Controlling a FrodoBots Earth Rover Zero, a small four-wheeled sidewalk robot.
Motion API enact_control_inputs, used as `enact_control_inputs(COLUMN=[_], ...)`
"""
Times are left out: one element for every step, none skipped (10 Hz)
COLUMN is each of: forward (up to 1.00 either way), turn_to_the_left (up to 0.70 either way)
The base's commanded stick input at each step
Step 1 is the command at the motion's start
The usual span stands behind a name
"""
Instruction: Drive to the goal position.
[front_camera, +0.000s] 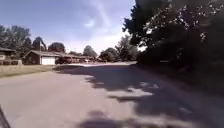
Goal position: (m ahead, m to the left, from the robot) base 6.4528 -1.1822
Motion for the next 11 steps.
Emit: enact_control_inputs(forward=[0.7, 0.7, 0.7, 0.7, 0.7, 0.7, 0.7, 0.7, 0.7, 0.7, 0.7], turn_to_the_left=[0.03, 0.03, -0.05, -0.22, 0.03, 0.03, 0.03, 0.03, 0.03, 0.03, 0.03])
